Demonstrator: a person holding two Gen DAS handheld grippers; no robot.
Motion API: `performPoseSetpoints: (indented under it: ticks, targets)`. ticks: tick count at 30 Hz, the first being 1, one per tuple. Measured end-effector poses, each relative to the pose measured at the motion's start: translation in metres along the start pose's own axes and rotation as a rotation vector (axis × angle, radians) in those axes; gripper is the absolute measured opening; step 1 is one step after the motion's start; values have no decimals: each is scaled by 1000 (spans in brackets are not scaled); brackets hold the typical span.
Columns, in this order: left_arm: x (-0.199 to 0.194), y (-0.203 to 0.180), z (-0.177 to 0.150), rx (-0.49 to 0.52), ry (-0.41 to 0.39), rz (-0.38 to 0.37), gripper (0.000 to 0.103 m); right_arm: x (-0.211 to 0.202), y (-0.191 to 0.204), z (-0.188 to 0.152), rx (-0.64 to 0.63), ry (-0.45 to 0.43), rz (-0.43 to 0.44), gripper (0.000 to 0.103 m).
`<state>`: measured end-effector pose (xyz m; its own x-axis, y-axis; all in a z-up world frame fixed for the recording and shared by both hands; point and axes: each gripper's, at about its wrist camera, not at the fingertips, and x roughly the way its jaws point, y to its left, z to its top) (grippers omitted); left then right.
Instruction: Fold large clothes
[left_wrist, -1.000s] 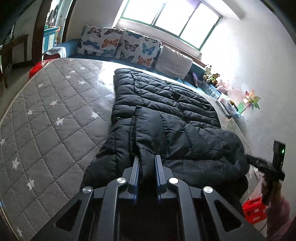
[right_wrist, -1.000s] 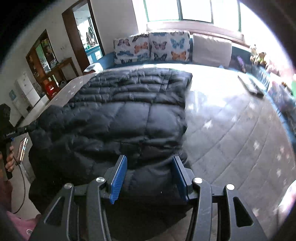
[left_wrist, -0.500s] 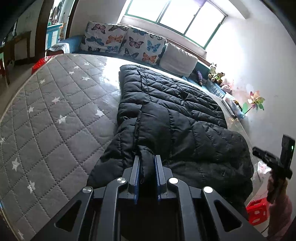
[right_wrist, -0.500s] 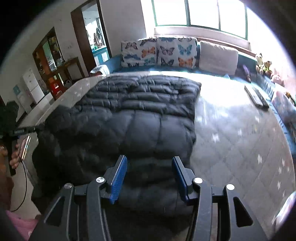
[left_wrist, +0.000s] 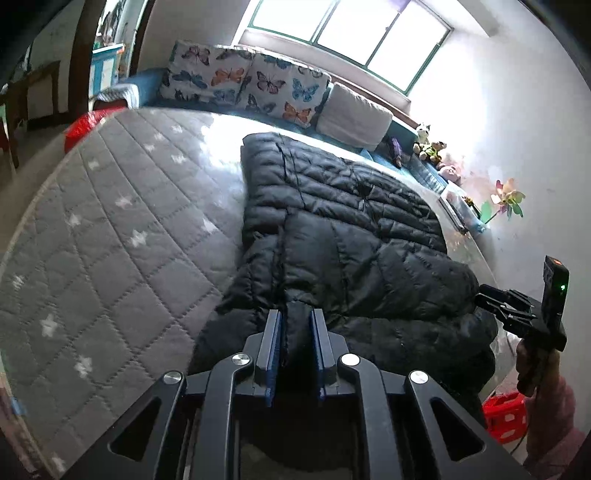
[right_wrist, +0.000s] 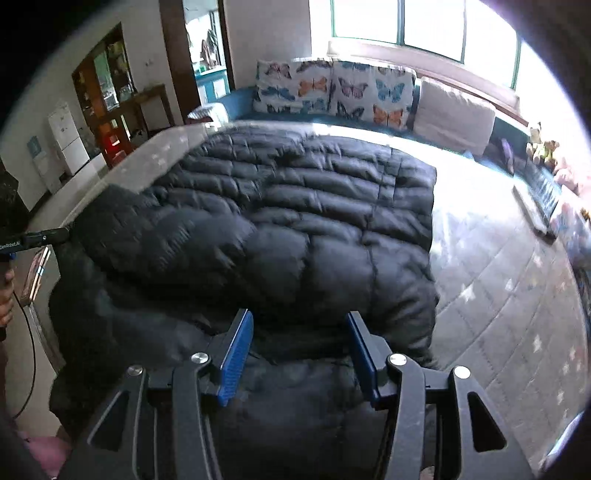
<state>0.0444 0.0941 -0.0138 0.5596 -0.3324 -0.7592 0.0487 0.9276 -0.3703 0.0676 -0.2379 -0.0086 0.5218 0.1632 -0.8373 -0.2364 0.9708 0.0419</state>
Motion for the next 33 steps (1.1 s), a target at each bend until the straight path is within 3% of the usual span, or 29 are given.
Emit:
performPoseSetpoints:
  ticks: [3,7,14,19,26,33]
  targets:
    - [-23,-8,8,10,-44,15,18,6,10,13,-10,-9,47,57]
    - [-30,-35,23,64,-54,-36,18,27,30,21,-36,11,79,57]
    - [34,-83,47,191,36,-81,18,42,51,21,-72,40,107,57]
    - [75,-75,45,169,102,-75,18,45,55,18,-87,50,104,57]
    - [96,-47,31,110,110,-105,18,57,56,9,-78,65,113,59]
    - [105,-47,19,142,93,-62,18,65,58,-1,-79,68,107,59]
